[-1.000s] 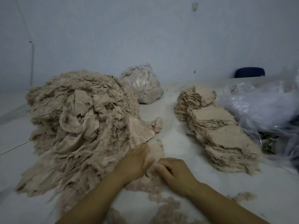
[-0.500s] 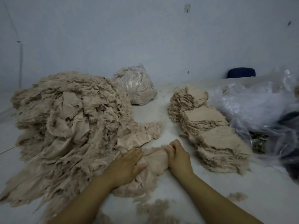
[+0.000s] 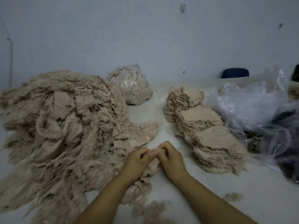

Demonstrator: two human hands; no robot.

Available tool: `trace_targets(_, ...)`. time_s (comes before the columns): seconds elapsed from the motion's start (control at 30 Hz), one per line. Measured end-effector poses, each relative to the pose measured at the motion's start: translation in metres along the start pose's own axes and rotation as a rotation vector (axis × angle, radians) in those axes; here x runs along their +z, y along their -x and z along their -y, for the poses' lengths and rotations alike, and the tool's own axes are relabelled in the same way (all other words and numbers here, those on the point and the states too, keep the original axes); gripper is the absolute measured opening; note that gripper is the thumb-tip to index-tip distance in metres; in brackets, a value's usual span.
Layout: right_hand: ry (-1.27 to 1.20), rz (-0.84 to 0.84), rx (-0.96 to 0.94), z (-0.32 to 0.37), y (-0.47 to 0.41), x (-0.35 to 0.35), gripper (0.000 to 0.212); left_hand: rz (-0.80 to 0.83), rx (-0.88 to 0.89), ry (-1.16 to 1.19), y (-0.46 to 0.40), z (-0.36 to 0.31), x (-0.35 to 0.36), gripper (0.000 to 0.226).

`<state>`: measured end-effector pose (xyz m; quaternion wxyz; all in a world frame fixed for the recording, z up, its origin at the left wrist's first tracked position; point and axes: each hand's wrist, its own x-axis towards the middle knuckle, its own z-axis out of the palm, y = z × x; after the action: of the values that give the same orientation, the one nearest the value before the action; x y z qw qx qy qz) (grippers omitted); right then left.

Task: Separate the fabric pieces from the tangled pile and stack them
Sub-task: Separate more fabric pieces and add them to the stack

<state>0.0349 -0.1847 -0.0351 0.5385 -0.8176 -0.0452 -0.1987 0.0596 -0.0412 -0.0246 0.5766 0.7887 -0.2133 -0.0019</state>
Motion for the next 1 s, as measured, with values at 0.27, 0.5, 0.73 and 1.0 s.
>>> trace_targets(0.27, -0.056, 0.274, 0.131, 0.019, 0.002, -0.023, 0.033, -0.399, -0.078, 0.134, -0.012, 0.014, -0.017, 0.026)
trace_targets(0.5, -0.024, 0.378, 0.249, 0.034, 0.006, -0.028, 0.045, -0.223, 0.062, 0.006, -0.004, 0.006, 0.001, 0.032)
trace_targets(0.73, -0.093, 0.866, 0.256, 0.026, 0.016, -0.031, 0.010, -0.597, -0.068, -0.102, -0.012, 0.010, -0.016, 0.034)
trace_targets(1.0, 0.191, 0.612, 0.153, 0.023, 0.015, -0.030, 0.021, -0.449, 0.012, -0.032, -0.003, 0.001, -0.008, 0.016)
